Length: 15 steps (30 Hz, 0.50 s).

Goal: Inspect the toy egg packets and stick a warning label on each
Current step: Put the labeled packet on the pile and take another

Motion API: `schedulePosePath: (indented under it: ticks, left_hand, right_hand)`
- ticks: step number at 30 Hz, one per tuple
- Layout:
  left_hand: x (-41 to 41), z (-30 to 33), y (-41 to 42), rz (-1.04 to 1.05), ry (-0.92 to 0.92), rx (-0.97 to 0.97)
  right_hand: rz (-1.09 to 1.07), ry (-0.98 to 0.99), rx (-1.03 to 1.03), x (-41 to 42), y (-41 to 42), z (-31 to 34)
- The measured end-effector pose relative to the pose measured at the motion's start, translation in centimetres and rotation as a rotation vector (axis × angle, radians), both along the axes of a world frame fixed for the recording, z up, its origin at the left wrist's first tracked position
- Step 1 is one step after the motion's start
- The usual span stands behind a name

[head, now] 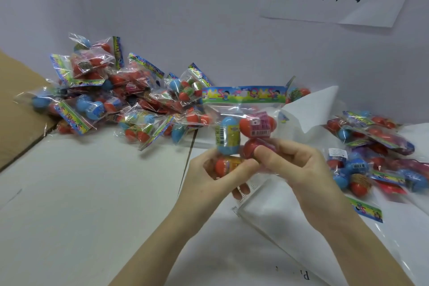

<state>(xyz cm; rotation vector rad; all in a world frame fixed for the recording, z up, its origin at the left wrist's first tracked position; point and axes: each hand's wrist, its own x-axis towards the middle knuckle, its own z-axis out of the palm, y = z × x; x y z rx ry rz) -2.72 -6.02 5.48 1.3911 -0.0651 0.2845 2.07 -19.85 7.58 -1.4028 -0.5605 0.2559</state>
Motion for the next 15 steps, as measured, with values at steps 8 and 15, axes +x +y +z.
schedulePosePath:
  ticks: [8, 15]
  left_hand:
    - [-0.2, -0.7, -0.6, 0.231, -0.058, 0.187]
    - [-0.2, 0.0, -0.5, -0.057, -0.056, -0.311]
  right_hand:
    - [-0.836, -0.861, -0.218, -0.4, 0.5, -1.3]
    - [-0.456, -1.106, -0.267, -1.7, 2.0, -2.5]
